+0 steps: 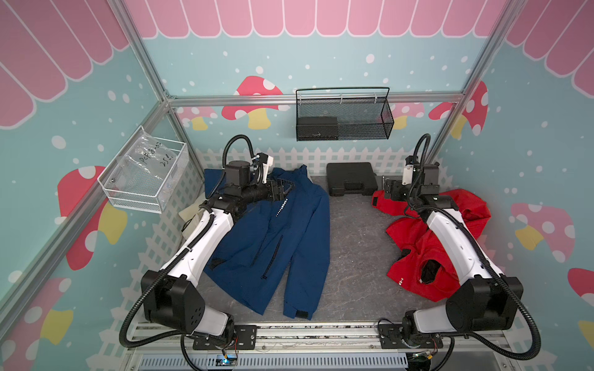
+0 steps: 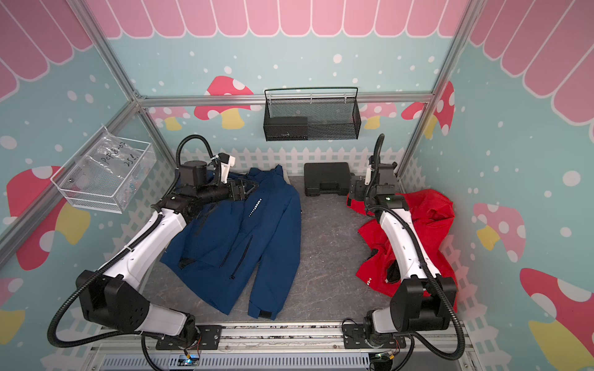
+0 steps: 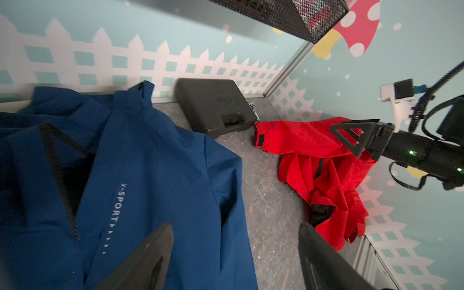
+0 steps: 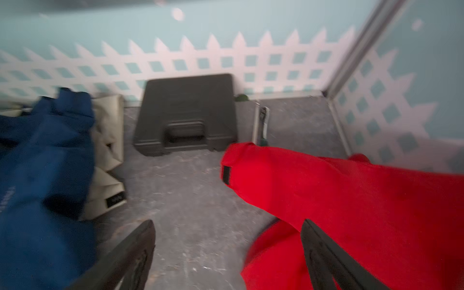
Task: Unzip the jacket
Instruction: Place the jacket on the jacket, then flatten out the jacket.
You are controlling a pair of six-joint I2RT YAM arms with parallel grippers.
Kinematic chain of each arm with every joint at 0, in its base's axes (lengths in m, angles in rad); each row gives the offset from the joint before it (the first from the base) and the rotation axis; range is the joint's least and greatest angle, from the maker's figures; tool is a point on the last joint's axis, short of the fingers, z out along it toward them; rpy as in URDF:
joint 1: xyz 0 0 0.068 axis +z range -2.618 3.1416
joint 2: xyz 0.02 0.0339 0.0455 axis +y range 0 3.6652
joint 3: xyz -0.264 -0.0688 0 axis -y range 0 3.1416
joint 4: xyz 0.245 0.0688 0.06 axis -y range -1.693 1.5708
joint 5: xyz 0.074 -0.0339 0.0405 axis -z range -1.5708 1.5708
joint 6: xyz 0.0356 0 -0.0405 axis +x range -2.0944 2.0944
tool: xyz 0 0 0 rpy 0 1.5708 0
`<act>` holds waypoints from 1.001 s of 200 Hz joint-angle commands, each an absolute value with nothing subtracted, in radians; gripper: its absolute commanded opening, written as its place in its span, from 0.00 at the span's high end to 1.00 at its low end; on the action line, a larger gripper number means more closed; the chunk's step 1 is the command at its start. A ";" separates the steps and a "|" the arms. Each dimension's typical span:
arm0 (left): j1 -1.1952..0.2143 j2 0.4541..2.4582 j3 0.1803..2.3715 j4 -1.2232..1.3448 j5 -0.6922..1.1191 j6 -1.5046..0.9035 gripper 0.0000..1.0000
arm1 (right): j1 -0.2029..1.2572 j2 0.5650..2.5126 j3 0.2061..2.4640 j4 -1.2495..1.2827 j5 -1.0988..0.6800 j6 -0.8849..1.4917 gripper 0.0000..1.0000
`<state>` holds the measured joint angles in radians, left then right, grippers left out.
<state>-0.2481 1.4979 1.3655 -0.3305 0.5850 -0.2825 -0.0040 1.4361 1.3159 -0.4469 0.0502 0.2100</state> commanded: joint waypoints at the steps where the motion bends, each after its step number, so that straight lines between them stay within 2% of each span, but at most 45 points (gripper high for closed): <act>1: -0.288 1.545 1.356 -0.275 0.633 -0.315 0.20 | -0.018 1.493 1.301 -0.512 0.087 0.128 0.06; 25: -0.329 1.586 1.367 -0.272 0.635 -0.338 0.20 | -0.043 1.558 1.310 -0.495 0.156 0.173 0.04; 61: -0.340 1.595 1.362 -0.285 0.645 -0.344 0.21 | -0.049 1.487 1.300 -0.475 0.188 0.282 0.03; 128: -0.344 1.633 1.411 -0.387 0.749 -0.243 0.21 | -0.092 1.252 1.259 -0.579 0.626 0.367 0.01; 157: -0.343 1.647 1.406 -0.395 0.764 -0.223 0.21 | -0.312 1.220 1.204 -0.580 0.523 0.365 0.01; 200: -0.343 1.643 1.395 -0.399 0.758 -0.213 0.21 | -0.483 1.186 1.052 -0.495 0.347 0.393 0.01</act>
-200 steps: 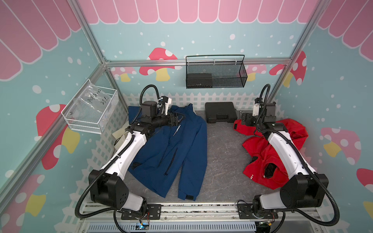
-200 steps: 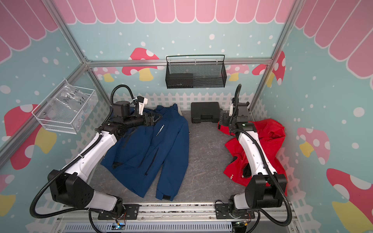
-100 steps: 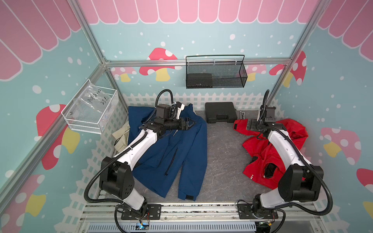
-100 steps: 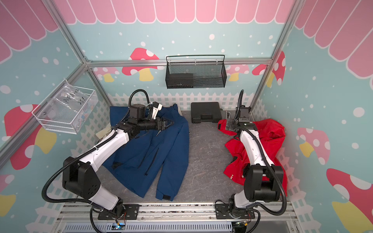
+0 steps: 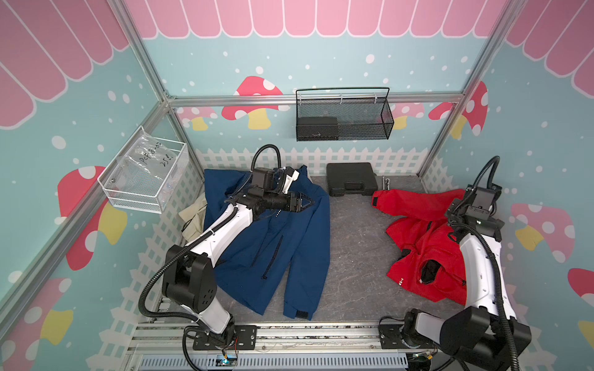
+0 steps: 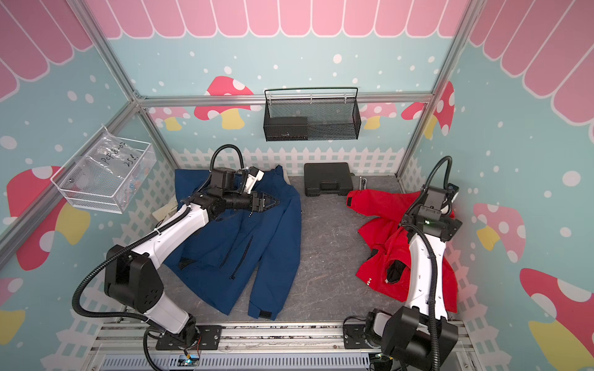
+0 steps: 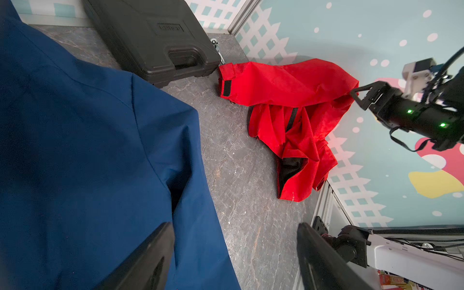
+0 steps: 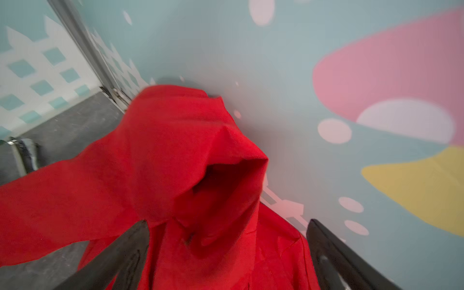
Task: Unzip the jacket
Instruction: Flatten out the jacket.
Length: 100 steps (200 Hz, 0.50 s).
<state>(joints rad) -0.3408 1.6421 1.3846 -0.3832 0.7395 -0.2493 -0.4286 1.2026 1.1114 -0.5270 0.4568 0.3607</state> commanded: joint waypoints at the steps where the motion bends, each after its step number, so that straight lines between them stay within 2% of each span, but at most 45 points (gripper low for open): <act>1: -0.343 1.644 1.395 -0.398 0.758 -0.213 0.21 | -0.486 1.187 1.050 -0.494 0.343 0.394 0.01; 21: -0.342 1.649 1.394 -0.399 0.766 -0.215 0.21 | -0.529 1.205 1.002 -0.448 0.266 0.400 0.01; 35: -0.342 1.658 1.396 -0.396 0.781 -0.219 0.21 | -0.535 1.223 0.979 -0.420 0.234 0.400 0.05; 45: -0.342 1.664 1.396 -0.390 0.796 -0.222 0.22 | -0.536 1.232 0.963 -0.392 0.214 0.400 0.11; 66: -0.346 1.662 1.389 -0.375 0.804 -0.227 0.22 | -0.537 1.246 0.947 -0.356 0.153 0.404 0.31; 71: -0.346 1.662 1.388 -0.373 0.803 -0.228 0.22 | -0.537 1.246 0.945 -0.352 0.140 0.407 0.33; 79: -0.346 1.662 1.388 -0.371 0.800 -0.229 0.22 | -0.535 1.244 0.946 -0.351 0.125 0.411 0.45; 91: -0.346 1.662 1.389 -0.369 0.795 -0.232 0.22 | -0.525 1.228 0.953 -0.348 0.100 0.404 0.79; 100: -0.346 1.661 1.392 -0.368 0.795 -0.232 0.23 | -0.499 1.212 0.965 -0.347 0.094 0.398 0.94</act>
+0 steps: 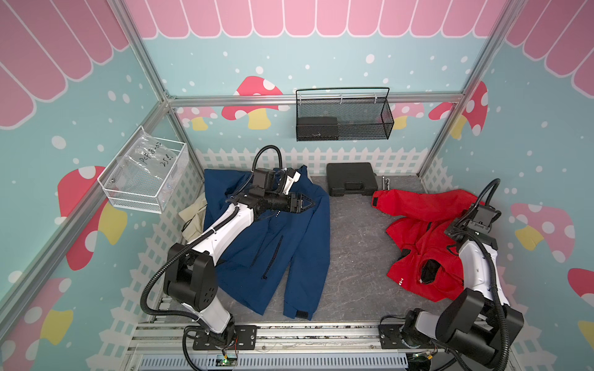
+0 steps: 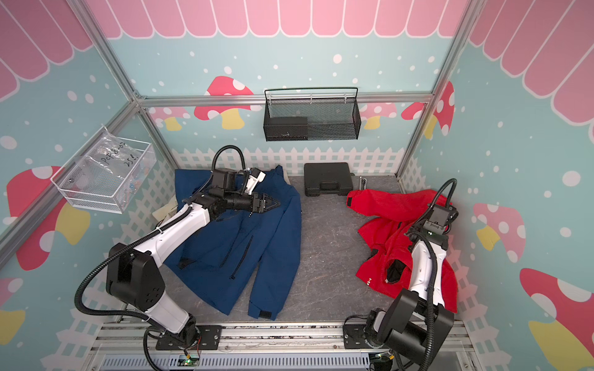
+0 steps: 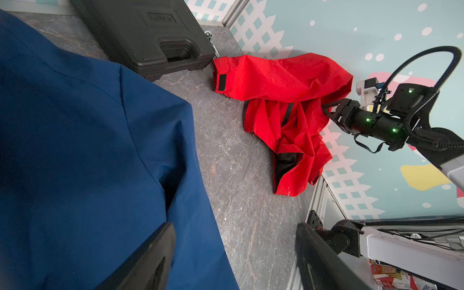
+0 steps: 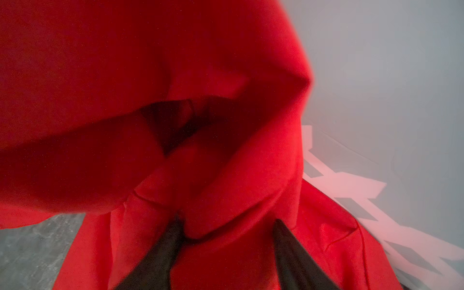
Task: Unzip the jacket
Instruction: Flatten out the jacket.
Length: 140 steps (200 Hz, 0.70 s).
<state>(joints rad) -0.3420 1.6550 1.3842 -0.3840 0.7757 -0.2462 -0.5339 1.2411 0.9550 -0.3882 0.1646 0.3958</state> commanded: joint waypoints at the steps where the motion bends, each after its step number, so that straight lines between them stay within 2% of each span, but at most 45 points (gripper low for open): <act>1: -0.346 1.661 1.392 -0.366 0.794 -0.233 0.22 | -0.495 1.210 0.969 -0.347 0.094 0.397 0.95; 7: -0.347 1.662 1.394 -0.366 0.795 -0.235 0.23 | -0.465 1.202 0.991 -0.351 0.088 0.391 1.00; 41: -0.346 1.645 1.393 -0.286 0.788 -0.276 0.23 | -0.110 1.251 1.244 -0.383 0.077 0.399 1.00; 65: -0.349 1.607 1.347 -0.124 0.782 -0.356 0.21 | 0.205 1.372 1.476 -0.373 0.119 0.367 1.00; 84: -0.357 1.575 1.316 -0.007 0.777 -0.386 0.20 | 0.397 1.496 1.674 -0.378 0.127 0.317 1.00; 110: -0.365 1.543 1.310 0.079 0.745 -0.420 0.19 | 0.550 1.647 1.923 -0.400 0.138 0.260 1.00; 140: -0.365 1.485 1.257 0.179 0.682 -0.496 0.18 | 0.594 1.792 2.137 -0.437 0.130 0.250 1.00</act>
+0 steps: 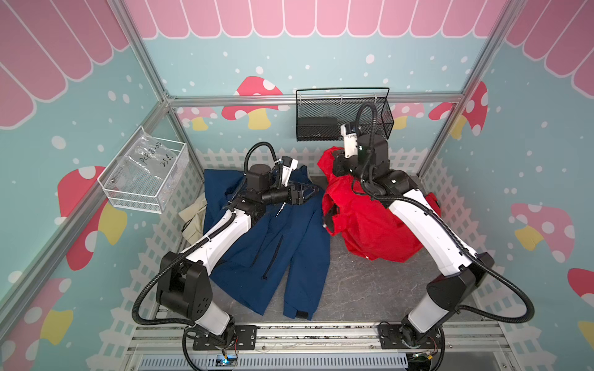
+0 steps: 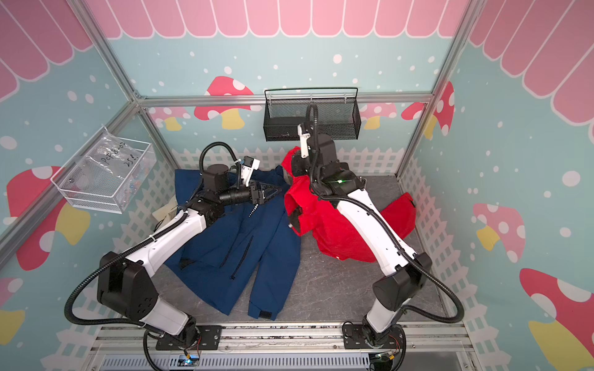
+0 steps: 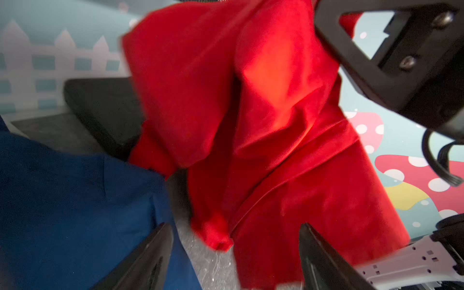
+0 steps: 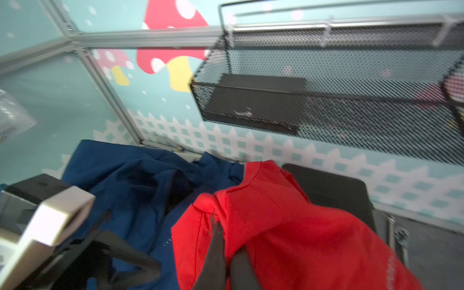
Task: Unzip the jacket
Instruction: Flatten out the jacket.
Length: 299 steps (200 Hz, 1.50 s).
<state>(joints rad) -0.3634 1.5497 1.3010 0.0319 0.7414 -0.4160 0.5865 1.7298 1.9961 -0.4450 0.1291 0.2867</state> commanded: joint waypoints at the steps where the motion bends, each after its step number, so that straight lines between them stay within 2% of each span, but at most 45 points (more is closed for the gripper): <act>1: -0.365 1.484 1.255 0.184 0.681 -0.499 0.18 | 0.595 1.796 2.143 -0.438 0.129 0.250 1.00; 30: -0.353 1.418 1.183 0.222 0.655 -0.570 0.19 | 0.599 1.887 2.257 -0.464 0.107 0.261 1.00; 74: -0.355 1.322 1.084 0.185 0.651 -0.609 0.19 | 0.600 1.950 2.296 -0.462 0.103 0.272 1.00; 99: -0.382 1.293 1.063 0.104 0.561 -0.613 0.18 | 0.599 1.963 2.299 -0.461 0.086 0.276 1.00; 173: -0.509 1.348 1.057 0.182 0.286 -0.686 0.16 | 0.614 1.949 2.262 -0.455 0.031 0.299 1.00; 246: -0.532 1.448 1.125 0.301 0.227 -0.681 0.21 | 0.632 1.871 2.142 -0.414 0.004 0.334 1.00; 255: -0.532 1.458 1.144 0.284 0.229 -0.679 0.25 | 0.632 1.865 2.132 -0.414 0.001 0.343 1.00; 259: -0.532 1.461 1.148 0.276 0.222 -0.680 0.30 | 0.633 1.863 2.130 -0.414 -0.001 0.346 1.00; 293: -0.532 1.439 1.144 0.272 0.209 -0.638 0.84 | 0.632 1.849 2.092 -0.420 -0.011 0.358 1.00; 299: -0.530 1.432 1.143 0.263 0.211 -0.629 0.94 | 0.631 1.846 2.083 -0.419 -0.014 0.355 0.93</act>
